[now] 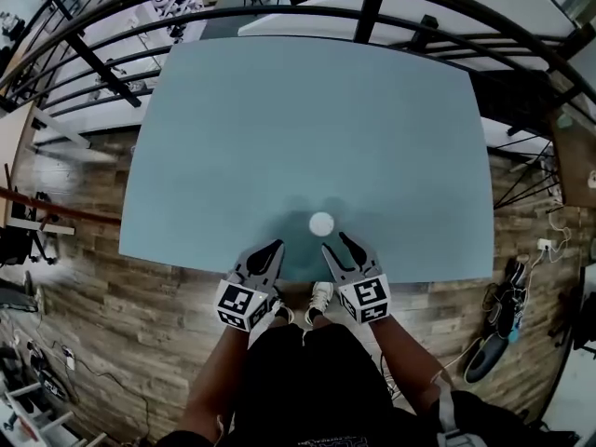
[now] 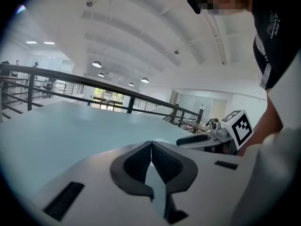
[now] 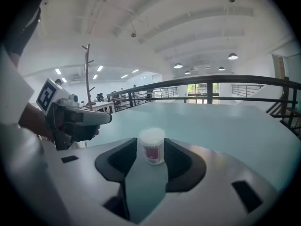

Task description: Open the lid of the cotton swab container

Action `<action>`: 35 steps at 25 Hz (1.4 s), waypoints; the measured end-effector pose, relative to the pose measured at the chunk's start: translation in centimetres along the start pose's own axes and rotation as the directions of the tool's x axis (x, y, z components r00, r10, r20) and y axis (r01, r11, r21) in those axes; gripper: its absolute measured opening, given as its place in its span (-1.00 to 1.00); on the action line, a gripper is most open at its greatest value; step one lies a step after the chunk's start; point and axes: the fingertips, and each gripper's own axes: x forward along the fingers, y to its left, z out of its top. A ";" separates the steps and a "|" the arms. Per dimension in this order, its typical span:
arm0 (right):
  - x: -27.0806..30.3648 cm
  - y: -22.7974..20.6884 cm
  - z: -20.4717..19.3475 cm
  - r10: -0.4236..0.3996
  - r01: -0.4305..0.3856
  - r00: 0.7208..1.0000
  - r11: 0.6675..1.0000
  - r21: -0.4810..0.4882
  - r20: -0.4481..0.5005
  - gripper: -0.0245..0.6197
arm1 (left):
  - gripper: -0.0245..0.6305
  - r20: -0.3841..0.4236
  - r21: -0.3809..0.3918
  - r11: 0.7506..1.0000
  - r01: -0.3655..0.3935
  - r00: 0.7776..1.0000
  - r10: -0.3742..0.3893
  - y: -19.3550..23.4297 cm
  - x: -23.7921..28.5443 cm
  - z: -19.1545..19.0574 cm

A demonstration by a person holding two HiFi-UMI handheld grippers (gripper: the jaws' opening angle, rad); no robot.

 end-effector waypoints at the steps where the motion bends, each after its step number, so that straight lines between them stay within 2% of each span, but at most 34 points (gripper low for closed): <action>1: 0.4 -0.1 -0.2 -0.002 0.002 1.000 1.000 0.010 -0.005 -0.37 | -0.89 -0.003 0.001 1.000 0.002 1.000 -0.002 0.0 0.3 0.0; 9: 3.2 -1.1 -2.3 -0.033 0.033 0.998 0.999 0.012 -0.050 -0.13 | -0.89 -0.011 0.013 1.000 0.000 1.000 0.000 1.2 1.6 0.0; 16: 4.9 -1.8 -2.7 -0.036 0.037 0.998 0.999 0.029 -0.053 -0.11 | -0.89 -0.002 0.001 1.000 -0.018 1.000 0.018 2.6 1.7 0.0; 25: 6.2 -0.3 -2.2 -0.018 0.019 0.999 1.000 0.013 -0.043 -0.11 | -0.89 0.001 -0.019 1.000 -0.025 1.000 0.025 3.0 1.5 -0.1; 35: 6.9 -0.4 -2.6 -0.111 0.112 0.993 0.993 0.027 -0.044 -0.10 | -0.89 -0.007 -0.032 0.999 -0.034 0.999 0.034 3.4 1.5 -1.1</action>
